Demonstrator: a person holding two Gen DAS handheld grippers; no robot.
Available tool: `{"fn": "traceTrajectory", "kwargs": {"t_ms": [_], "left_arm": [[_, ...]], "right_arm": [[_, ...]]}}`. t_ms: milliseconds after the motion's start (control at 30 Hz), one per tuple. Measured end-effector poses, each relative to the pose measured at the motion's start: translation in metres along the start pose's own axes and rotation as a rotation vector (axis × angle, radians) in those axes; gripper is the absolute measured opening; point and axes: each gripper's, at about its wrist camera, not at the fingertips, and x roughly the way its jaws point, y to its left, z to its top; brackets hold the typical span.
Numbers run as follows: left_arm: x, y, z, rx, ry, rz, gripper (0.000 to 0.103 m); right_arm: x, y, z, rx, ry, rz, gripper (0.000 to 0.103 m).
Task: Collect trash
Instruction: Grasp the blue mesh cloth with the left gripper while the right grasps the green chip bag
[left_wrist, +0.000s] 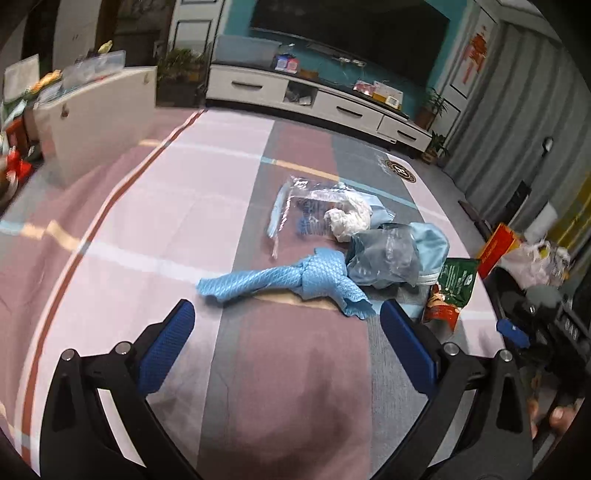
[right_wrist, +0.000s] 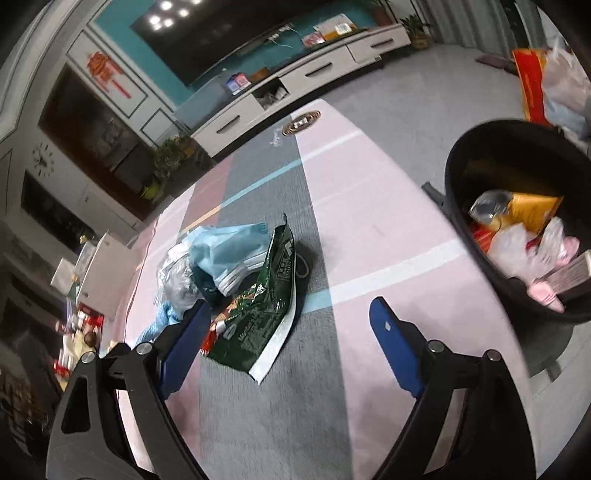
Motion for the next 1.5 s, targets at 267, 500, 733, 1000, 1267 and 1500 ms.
{"fn": "traceTrajectory", "kwargs": {"t_ms": [267, 500, 733, 1000, 1267, 1500], "left_arm": [[0.022, -0.032, 0.013, 0.214, -0.014, -0.013, 0.1], [0.04, -0.016, 0.021, 0.085, -0.01, -0.003, 0.097], [0.052, -0.026, 0.018, 0.096, 0.012, -0.007, 0.069], [0.057, -0.024, 0.014, 0.089, 0.039, -0.017, 0.041], [0.043, -0.021, 0.011, 0.081, 0.042, -0.032, 0.031], [0.015, -0.02, 0.005, 0.072, 0.006, -0.063, 0.03]], "right_arm": [[0.025, 0.012, 0.002, -0.005, 0.002, -0.017, 0.086], [0.037, 0.017, 0.006, -0.007, 0.0, -0.032, 0.081], [0.05, 0.018, 0.005, -0.008, 0.021, -0.045, 0.066], [0.053, 0.023, 0.0, -0.041, 0.032, -0.053, 0.044], [0.044, 0.024, 0.001, -0.059, 0.027, -0.052, 0.031], [0.021, 0.013, 0.004, -0.031, -0.01, -0.035, 0.024]]}}
